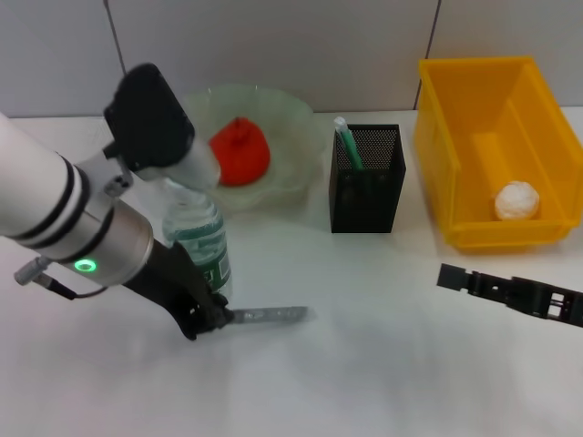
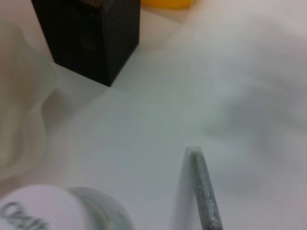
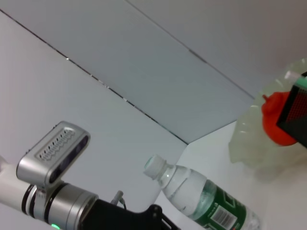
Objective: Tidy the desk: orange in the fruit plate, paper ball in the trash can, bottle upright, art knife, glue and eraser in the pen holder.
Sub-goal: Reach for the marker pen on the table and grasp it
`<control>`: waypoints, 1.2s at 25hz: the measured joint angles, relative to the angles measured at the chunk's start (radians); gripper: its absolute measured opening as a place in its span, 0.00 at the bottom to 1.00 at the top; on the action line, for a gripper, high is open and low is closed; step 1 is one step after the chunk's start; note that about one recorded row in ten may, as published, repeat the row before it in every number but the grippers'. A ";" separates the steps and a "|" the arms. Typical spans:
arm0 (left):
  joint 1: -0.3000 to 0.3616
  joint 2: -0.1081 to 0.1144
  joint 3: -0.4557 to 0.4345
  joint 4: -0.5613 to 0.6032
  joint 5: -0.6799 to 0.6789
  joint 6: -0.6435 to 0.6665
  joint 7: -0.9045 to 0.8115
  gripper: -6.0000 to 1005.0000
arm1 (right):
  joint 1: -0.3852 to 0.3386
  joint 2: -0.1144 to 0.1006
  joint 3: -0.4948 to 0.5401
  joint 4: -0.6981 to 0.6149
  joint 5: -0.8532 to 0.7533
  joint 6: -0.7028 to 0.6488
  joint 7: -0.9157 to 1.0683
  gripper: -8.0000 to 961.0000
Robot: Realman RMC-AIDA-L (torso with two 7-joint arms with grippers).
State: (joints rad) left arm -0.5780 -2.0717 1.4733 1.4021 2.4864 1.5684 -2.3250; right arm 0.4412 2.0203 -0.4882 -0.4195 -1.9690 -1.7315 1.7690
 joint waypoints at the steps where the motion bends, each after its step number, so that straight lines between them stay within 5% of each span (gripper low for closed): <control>1: 0.003 0.000 0.016 0.001 0.004 -0.003 -0.004 0.14 | -0.004 -0.002 0.002 -0.007 0.001 -0.002 0.000 0.70; 19: 0.104 -0.004 0.229 0.098 0.011 -0.043 -0.140 0.13 | -0.036 -0.017 0.005 -0.165 0.006 -0.046 -0.002 0.70; 30: 0.091 -0.005 0.254 0.121 0.044 -0.036 -0.175 0.22 | -0.035 -0.020 0.008 -0.171 0.006 -0.049 -0.002 0.70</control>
State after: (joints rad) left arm -0.4869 -2.0766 1.7270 1.5228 2.5305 1.5325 -2.5001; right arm 0.4063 2.0003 -0.4801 -0.5905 -1.9634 -1.7808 1.7666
